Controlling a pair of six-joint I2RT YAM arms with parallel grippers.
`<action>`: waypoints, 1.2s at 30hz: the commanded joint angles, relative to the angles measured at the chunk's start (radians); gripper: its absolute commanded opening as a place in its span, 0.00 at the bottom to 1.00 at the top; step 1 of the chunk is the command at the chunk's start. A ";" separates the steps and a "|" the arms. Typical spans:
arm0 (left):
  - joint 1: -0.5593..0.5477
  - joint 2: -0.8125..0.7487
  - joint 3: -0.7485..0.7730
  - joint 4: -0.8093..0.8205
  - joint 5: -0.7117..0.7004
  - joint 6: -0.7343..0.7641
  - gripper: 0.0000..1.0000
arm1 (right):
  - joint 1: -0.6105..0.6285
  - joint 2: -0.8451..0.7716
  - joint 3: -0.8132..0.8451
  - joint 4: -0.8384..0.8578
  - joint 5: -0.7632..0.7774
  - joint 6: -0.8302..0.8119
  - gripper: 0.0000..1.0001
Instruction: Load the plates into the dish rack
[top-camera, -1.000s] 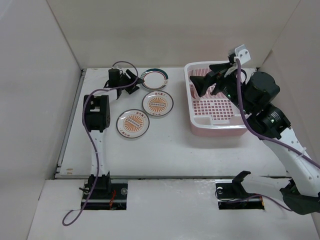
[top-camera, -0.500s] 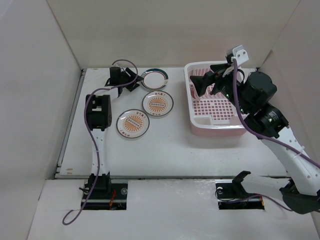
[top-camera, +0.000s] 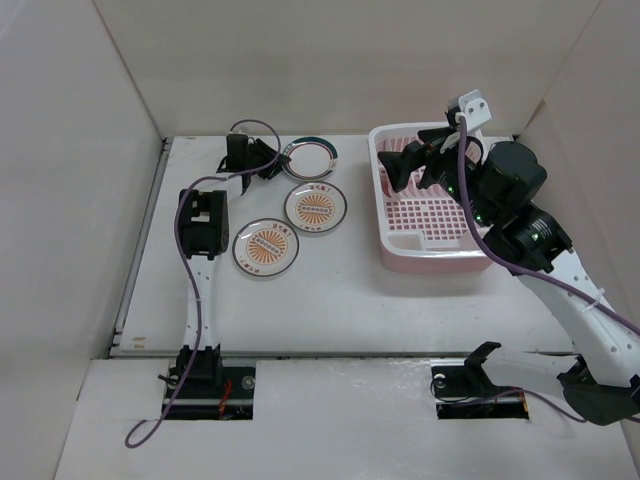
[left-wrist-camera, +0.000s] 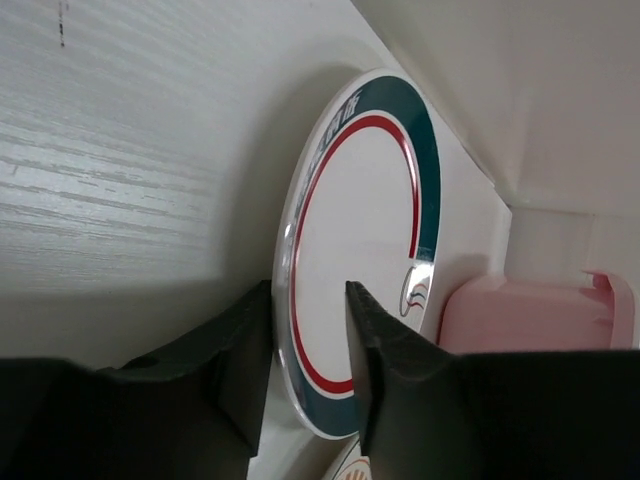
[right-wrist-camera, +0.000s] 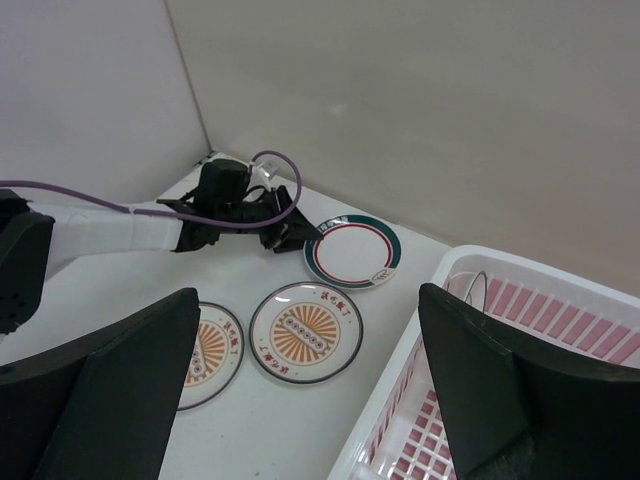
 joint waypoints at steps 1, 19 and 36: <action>-0.008 0.019 0.023 -0.020 -0.009 0.004 0.26 | 0.011 -0.007 0.004 0.030 0.014 -0.011 0.94; -0.008 -0.332 -0.214 -0.026 -0.098 0.065 0.00 | 0.077 0.209 -0.046 0.067 -0.025 -0.304 0.96; 0.021 -0.628 -0.132 -0.432 -0.105 0.005 0.00 | 0.146 0.617 0.194 0.191 0.077 -0.710 0.96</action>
